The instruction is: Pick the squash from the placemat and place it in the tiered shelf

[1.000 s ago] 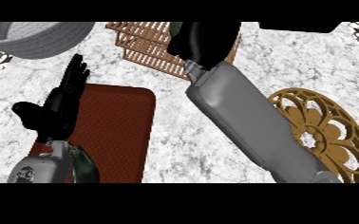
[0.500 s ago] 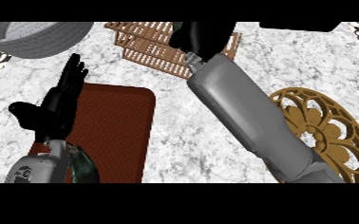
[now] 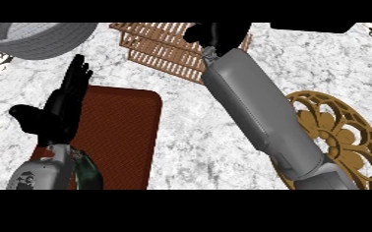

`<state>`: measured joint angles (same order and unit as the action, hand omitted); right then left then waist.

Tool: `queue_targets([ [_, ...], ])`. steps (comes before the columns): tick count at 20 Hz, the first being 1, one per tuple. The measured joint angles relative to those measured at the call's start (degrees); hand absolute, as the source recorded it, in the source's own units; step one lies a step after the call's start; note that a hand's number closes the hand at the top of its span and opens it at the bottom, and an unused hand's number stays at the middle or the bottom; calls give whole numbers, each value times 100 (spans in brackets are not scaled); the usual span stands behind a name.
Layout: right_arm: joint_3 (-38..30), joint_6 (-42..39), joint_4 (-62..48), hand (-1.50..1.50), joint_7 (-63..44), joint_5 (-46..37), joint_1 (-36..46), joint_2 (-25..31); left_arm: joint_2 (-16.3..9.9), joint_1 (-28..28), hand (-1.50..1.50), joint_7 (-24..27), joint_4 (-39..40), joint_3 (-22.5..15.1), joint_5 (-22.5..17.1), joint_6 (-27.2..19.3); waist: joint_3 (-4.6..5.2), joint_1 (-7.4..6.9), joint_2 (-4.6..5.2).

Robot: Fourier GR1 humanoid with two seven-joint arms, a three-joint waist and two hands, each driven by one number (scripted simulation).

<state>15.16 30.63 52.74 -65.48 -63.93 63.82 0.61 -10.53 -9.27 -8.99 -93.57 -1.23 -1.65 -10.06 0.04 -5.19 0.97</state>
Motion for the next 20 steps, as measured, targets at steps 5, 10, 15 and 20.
queue_targets([
  [5,-38,620,-467,-150,282,415,177,-7,36,-41,0,-86,-33,-33,33,-28,0,12,-2],
  [10,-2,1181,-563,-150,399,634,507,-14,56,34,0,0,-11,-3,63,-56,2,81,-36],
  [15,-170,1553,-537,-150,283,397,696,-18,-7,195,0,-67,-132,85,51,-64,2,245,-96],
  [20,-433,1605,-202,-150,-55,-63,580,-25,-22,366,0,-27,-110,210,25,-104,3,472,-177],
])
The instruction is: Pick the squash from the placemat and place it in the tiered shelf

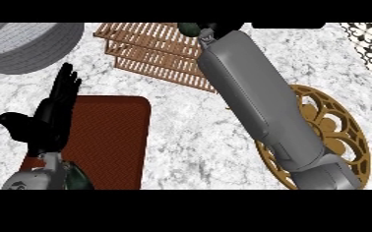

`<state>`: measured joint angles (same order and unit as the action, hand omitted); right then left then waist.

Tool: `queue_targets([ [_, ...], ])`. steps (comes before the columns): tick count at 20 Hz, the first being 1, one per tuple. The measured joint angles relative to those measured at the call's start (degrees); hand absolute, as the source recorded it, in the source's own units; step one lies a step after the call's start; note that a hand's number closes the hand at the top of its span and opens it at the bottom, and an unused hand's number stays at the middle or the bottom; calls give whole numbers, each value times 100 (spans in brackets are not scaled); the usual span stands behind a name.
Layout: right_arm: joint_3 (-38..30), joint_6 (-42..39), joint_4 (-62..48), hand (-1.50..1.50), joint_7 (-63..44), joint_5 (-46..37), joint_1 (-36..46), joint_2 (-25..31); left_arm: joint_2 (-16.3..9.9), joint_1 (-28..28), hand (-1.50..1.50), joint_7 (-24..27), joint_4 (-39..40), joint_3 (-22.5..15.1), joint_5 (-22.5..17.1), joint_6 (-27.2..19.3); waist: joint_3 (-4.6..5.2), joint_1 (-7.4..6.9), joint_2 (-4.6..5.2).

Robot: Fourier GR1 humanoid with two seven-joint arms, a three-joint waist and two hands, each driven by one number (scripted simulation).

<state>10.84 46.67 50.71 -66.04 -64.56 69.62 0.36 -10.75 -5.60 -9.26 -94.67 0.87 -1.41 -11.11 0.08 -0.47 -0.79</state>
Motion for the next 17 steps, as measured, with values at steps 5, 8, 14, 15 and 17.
queue_targets([
  [5,-190,-143,816,-150,-330,-318,-510,-17,-31,233,0,42,-40,109,-7,-35,-4,234,-88],
  [8,-158,-292,1556,-150,-467,-427,-946,-29,-51,336,0,93,-60,168,-30,-26,-6,338,-116],
  [14,204,-644,3328,-150,-656,-584,-2011,-36,-130,421,0,114,-86,289,-89,28,-7,419,-120],
  [15,249,-732,3633,-150,-690,-640,-2179,-36,-111,477,0,151,-102,277,-83,28,-6,420,-119],
  [17,441,-886,4220,-150,-744,-769,-2578,-36,-99,495,0,121,-163,254,-69,22,-7,404,-108],
])
